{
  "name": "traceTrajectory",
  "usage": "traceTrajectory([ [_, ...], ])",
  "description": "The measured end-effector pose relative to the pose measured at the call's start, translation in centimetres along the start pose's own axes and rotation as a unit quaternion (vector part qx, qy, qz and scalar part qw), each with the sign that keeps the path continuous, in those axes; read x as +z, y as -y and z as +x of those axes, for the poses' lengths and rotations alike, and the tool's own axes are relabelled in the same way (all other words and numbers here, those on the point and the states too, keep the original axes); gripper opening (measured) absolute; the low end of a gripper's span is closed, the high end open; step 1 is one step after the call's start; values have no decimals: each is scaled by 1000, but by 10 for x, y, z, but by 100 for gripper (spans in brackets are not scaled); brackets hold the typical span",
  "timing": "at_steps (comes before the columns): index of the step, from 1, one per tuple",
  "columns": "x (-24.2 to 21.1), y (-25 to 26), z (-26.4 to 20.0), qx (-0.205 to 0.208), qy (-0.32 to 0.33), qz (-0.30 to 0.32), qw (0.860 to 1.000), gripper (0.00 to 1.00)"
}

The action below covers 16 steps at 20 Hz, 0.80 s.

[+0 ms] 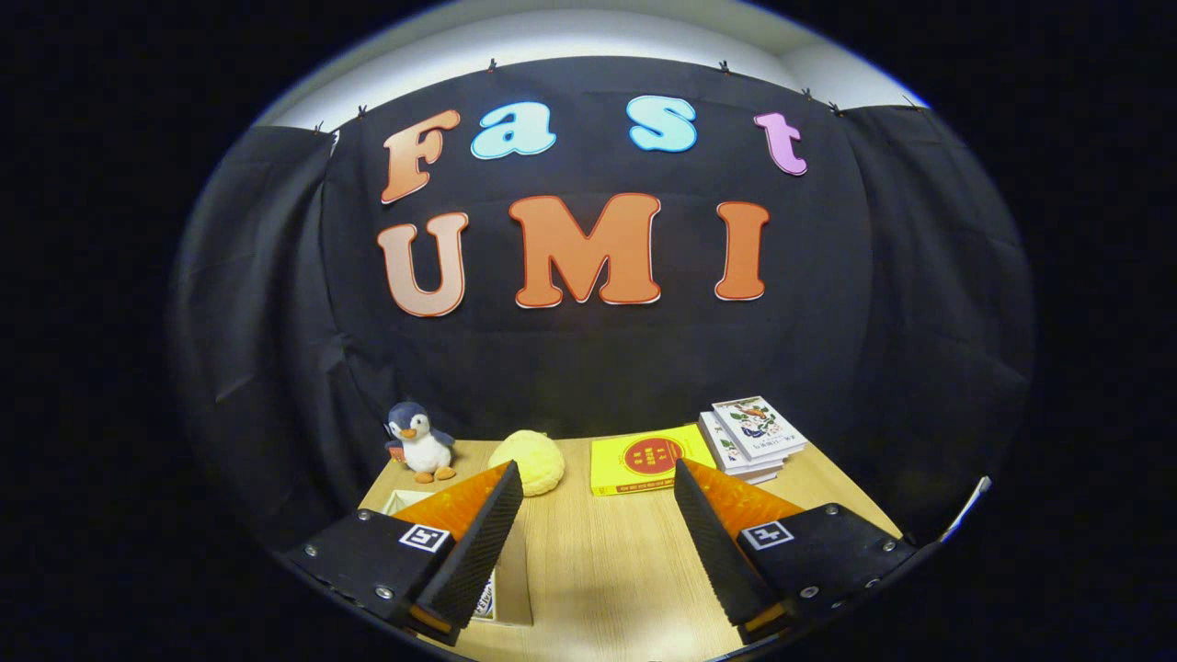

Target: Open the storage box then place both shoes into the box .Put the left shoe in first, then the right shoe, with the right side of both shoes facing outward in a uniform manner.

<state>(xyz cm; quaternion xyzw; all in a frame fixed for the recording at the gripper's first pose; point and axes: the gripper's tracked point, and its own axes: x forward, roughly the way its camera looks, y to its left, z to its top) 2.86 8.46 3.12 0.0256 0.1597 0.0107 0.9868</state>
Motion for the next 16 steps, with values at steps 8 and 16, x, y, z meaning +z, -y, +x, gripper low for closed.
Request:
traceTrajectory([
  [8, 18, 54, -17, 7, 37, -12, 999, 99],
  [16, 10, 63, -21, 9, 43, -7, 999, 99],
])
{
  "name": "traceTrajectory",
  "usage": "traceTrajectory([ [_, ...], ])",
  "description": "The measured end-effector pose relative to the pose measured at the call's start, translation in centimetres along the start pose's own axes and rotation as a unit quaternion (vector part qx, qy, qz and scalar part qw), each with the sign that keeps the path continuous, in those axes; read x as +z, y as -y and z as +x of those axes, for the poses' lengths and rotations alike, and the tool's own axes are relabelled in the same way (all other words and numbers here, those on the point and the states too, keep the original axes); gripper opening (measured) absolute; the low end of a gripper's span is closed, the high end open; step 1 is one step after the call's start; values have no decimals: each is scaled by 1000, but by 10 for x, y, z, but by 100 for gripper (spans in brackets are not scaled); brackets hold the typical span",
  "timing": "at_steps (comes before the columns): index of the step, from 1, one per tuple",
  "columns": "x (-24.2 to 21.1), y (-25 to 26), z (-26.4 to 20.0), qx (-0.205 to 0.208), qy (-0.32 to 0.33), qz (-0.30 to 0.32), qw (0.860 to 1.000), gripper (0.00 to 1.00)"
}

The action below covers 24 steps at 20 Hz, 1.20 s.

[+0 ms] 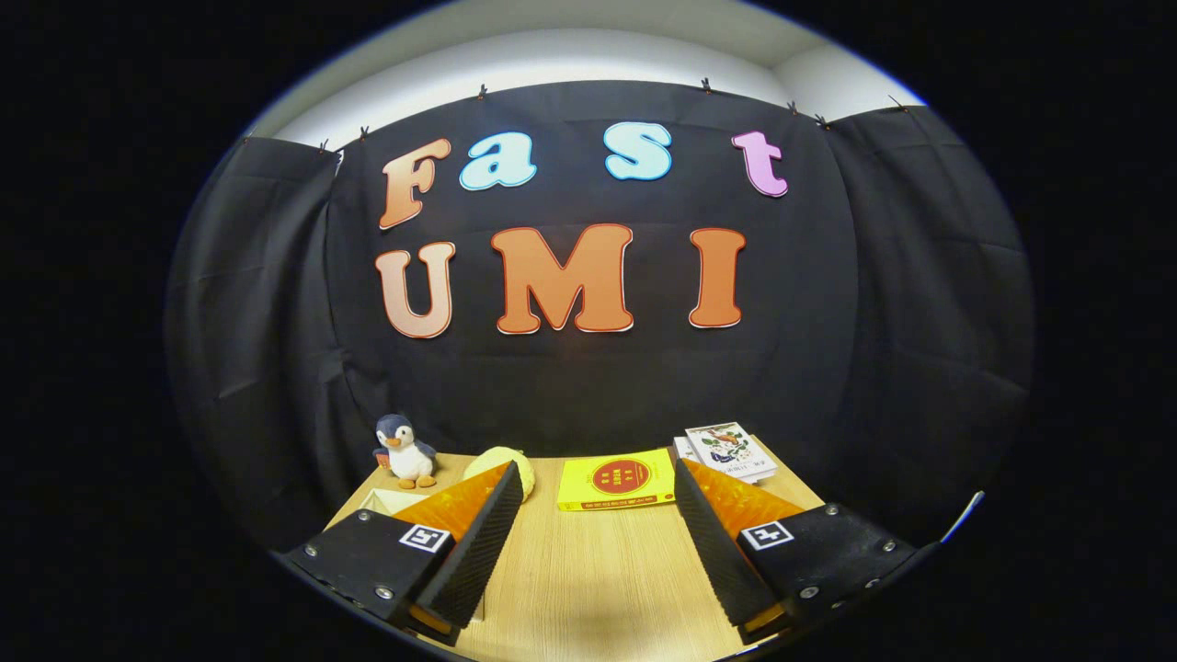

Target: Open the storage box then place both shoes into the box .Put the left shoe in first, then the right shoe, with the right side of both shoes facing outward in a uniform manner.

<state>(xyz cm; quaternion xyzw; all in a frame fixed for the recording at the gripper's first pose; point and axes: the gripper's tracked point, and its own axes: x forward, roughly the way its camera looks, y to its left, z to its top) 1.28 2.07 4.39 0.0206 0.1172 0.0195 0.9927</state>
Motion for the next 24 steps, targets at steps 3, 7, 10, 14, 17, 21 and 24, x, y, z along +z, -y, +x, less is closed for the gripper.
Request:
traceTrajectory([
  [3, 1, -6, 1, -8, 6, -4, 1000, 99],
  [7, 2, -16, 2, -23, 10, -4, 1000, 99],
  [10, -2, -25, -1, -31, 15, -1, 999, 99],
  [14, -13, -39, -8, -35, 12, 14, 999, 99],
  [17, -19, -39, -14, -43, 8, 16, 999, 99],
  [21, -18, -34, -22, -58, 14, 18, 998, 99],
  [24, -20, -28, -21, -64, 13, 26, 998, 99],
])
